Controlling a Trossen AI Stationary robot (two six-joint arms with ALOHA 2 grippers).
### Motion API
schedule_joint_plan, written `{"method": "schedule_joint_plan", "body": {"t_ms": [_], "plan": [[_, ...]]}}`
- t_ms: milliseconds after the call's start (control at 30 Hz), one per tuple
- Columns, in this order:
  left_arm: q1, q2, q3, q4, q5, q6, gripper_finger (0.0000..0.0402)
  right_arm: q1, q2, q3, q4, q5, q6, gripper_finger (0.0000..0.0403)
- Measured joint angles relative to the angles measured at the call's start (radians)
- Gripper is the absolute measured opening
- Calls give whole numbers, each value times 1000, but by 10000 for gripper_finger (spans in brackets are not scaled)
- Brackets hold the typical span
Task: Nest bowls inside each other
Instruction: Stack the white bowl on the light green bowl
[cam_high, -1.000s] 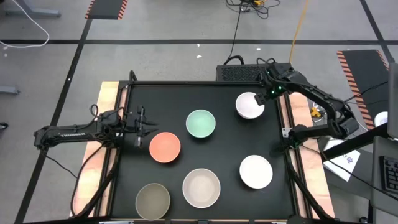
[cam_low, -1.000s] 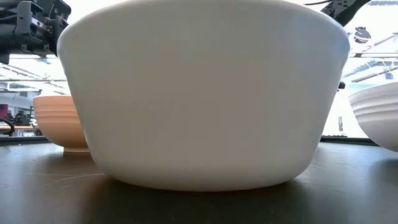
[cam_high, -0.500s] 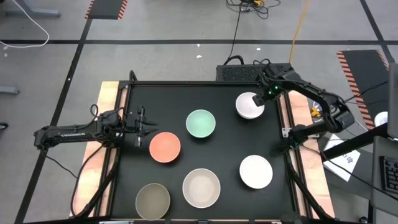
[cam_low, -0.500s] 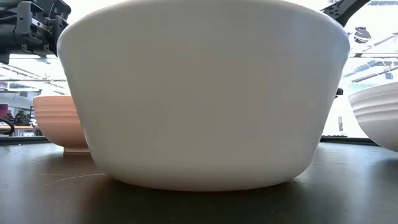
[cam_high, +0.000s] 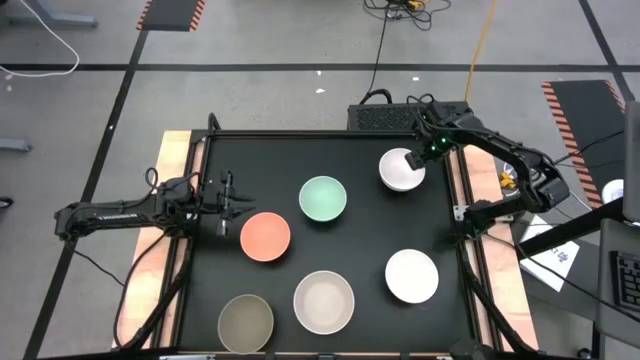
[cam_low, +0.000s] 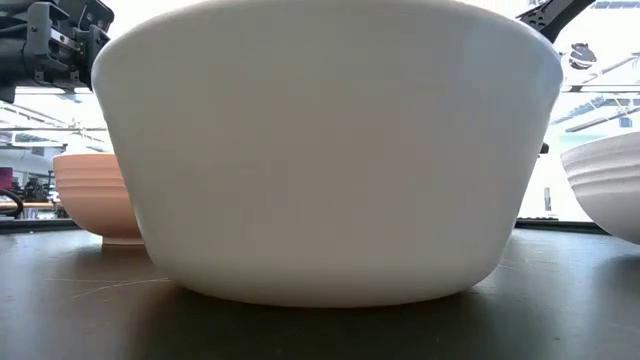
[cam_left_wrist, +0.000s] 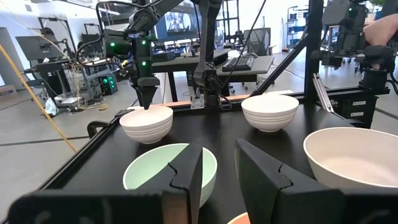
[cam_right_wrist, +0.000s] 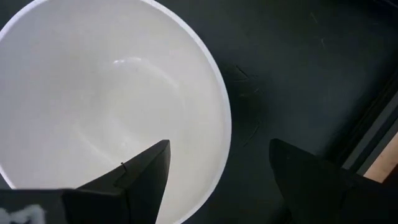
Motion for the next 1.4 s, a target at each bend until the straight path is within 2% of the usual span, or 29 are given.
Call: {"method": "schedule_joint_plan", "body": {"t_ms": [333, 700, 1133, 1233, 1400], "plan": [[0, 0, 0, 0, 0, 0, 97, 0, 0, -1, -6, 0, 2, 197], [0, 0, 0, 0, 0, 0, 97, 0, 0, -32, 13, 2, 18, 205], [0, 0, -1, 20, 1, 3, 97, 5, 0, -32, 39, 2, 26, 176], [0, 0, -1, 24, 1, -4, 97, 5, 19, -32, 31, 2, 24, 159], [0, 0, -1, 19, 2, -11, 97, 12, 90, -32, 26, 1, 26, 105]]}}
